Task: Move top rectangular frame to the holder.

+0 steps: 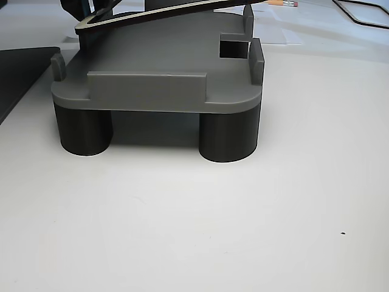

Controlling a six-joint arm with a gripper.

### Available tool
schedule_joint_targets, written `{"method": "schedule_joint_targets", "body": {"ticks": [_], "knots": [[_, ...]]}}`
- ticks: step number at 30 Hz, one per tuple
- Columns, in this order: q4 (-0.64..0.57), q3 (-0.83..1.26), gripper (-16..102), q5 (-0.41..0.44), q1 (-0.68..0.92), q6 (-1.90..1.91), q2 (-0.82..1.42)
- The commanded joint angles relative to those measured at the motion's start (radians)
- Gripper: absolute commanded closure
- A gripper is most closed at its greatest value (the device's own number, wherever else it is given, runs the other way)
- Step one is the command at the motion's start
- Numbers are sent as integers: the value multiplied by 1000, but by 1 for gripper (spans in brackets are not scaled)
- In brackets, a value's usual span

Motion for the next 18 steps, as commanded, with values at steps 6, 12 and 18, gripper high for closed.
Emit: {"method": "schedule_joint_targets", "body": {"ticks": [6,12,18], "knots": [[11,-18,97,-34,-31,-6,37],[11,-28,97,-48,-38,-9,23],[11,-21,97,-58,-43,-8,12]]}}
